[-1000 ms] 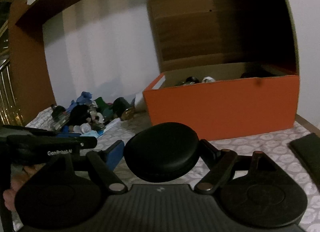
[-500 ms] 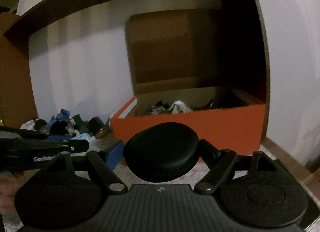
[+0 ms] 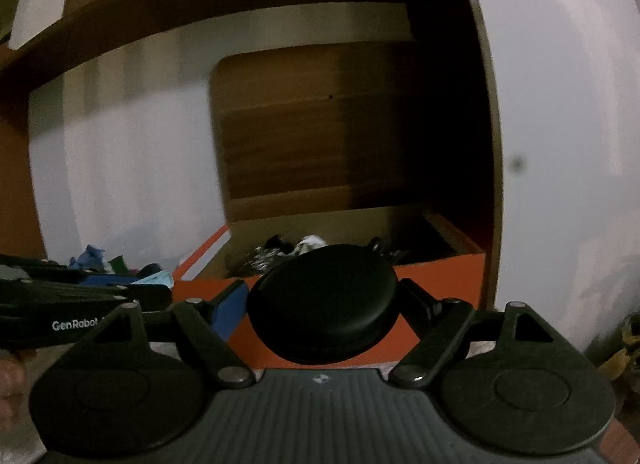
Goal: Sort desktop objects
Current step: 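Lower both grippers into the orange box and open the left gripper over the clothes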
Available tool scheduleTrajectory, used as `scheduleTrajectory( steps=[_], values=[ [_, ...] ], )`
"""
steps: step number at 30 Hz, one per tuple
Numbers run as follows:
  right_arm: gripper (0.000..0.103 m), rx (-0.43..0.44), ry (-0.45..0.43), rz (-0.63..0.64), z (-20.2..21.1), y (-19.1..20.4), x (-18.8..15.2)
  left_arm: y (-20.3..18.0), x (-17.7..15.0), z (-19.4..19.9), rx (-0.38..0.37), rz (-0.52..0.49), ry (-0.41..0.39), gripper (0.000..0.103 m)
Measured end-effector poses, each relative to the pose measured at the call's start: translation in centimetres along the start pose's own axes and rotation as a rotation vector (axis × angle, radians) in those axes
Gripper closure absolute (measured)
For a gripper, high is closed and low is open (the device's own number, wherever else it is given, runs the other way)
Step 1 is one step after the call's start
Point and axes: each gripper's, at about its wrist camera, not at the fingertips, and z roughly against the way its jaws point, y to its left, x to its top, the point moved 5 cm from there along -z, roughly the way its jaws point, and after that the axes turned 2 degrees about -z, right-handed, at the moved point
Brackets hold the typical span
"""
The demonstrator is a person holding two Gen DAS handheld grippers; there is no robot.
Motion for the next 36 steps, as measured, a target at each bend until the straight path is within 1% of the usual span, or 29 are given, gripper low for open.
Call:
scheduleTrajectory(
  steps=[5,11,23,28,36],
  values=[
    [0.023,-0.022,-0.018,-0.014,-1.2,-1.3,1.2,-0.7,1.9,-1.2,-0.021,-0.004,-0.024,0.075],
    [0.023,-0.046,-0.032,-0.036,-3.1,-2.7,2.8,-0.9,3.8,-3.1,-0.013,-0.004,-0.033,0.075],
    [0.023,-0.085,-0.012,-0.020,-8.5,-5.0,5.7,-0.4,6.4,-8.2,0.074,0.006,-0.010,0.074],
    [0.023,-0.094,0.003,-0.012,-10.7,-5.8,6.4,0.1,7.0,-10.1,0.101,0.017,0.009,0.074],
    [0.023,-0.100,0.043,-0.008,-14.0,-6.3,6.9,1.3,7.3,-12.7,0.129,0.041,0.092,0.074]
  ],
)
